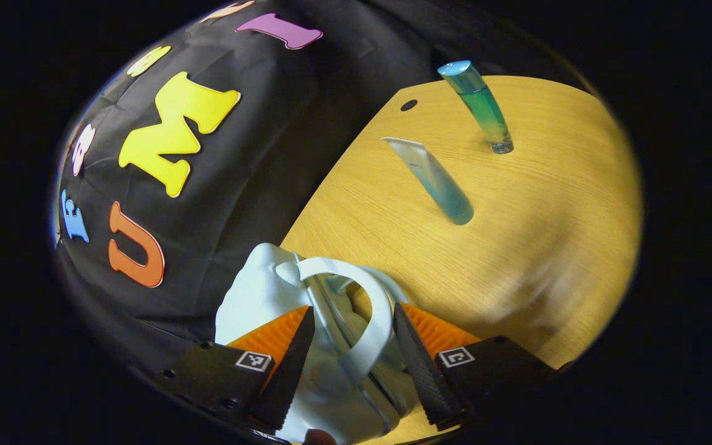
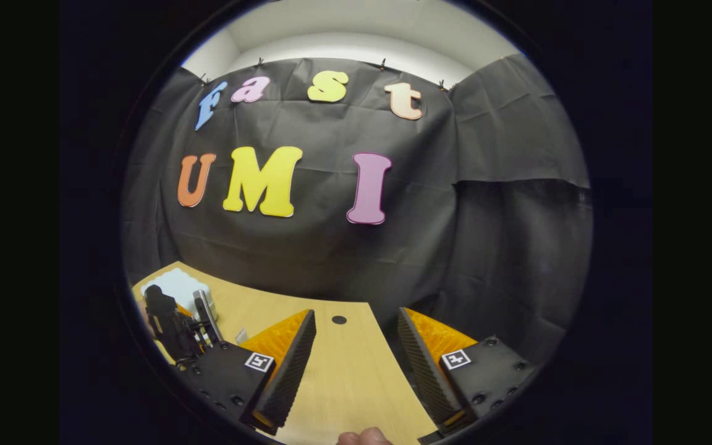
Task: First open the suitcase, pack the skin care products into it, and then close the suitcase.
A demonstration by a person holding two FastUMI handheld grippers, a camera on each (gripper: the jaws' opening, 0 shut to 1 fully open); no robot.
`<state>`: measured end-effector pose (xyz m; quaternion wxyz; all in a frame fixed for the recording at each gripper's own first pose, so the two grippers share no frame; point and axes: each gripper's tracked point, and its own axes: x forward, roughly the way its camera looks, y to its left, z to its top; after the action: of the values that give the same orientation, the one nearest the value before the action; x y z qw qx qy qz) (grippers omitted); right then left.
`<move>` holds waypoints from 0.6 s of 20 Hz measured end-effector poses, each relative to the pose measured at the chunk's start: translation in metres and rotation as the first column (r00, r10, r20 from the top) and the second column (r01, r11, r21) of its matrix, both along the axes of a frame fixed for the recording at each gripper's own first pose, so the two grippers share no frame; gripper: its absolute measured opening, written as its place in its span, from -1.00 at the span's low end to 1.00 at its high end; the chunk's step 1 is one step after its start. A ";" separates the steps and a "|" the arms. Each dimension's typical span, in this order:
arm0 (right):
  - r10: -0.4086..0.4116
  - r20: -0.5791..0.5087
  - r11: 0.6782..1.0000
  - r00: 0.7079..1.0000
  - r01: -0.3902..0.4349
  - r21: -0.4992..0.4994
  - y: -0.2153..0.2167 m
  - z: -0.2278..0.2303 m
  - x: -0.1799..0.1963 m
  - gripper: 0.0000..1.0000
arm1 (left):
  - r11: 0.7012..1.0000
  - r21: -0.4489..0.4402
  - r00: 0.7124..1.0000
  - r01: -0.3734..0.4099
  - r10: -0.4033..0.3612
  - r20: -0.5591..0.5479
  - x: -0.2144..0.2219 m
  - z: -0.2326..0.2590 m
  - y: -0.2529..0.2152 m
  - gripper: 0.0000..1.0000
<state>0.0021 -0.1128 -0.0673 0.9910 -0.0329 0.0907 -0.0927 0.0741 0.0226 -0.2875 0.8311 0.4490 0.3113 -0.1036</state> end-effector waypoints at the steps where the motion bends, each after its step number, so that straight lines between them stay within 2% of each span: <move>1: 0.004 -0.002 1.000 1.000 -0.004 -0.002 0.002 -0.001 0.000 0.59 | 1.000 -0.006 1.000 -0.012 0.012 -0.020 0.002 -0.007 0.001 0.58; 3: 0.014 -0.002 1.000 1.000 -0.014 -0.013 0.006 0.000 0.001 0.56 | 1.000 -0.015 0.998 -0.022 0.021 -0.060 0.000 -0.016 -0.003 0.31; 4: 0.018 -0.003 1.000 1.000 -0.018 -0.017 0.008 0.000 0.002 0.56 | 1.000 -0.016 0.998 -0.023 0.022 -0.064 -0.002 -0.017 -0.005 0.00; 5: 0.021 -0.003 1.000 1.000 -0.021 -0.019 0.009 0.000 0.002 0.56 | 0.999 -0.023 0.998 -0.023 0.021 -0.056 -0.001 -0.016 -0.007 -0.14; 9: 0.024 -0.002 1.000 1.000 -0.024 -0.014 0.015 0.000 0.001 0.56 | 0.999 -0.052 0.999 -0.002 0.004 0.043 0.000 0.017 -0.015 -0.60; 12: 0.026 -0.002 1.000 1.000 -0.026 0.011 0.024 0.000 0.002 0.59 | 0.989 -0.146 0.994 -0.032 0.047 0.100 0.006 0.057 -0.005 -0.90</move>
<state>0.0039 -0.0884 -0.0678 0.9922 -0.0289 0.0920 -0.0792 0.0796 0.0171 -0.2310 0.8783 0.3862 0.2684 -0.0862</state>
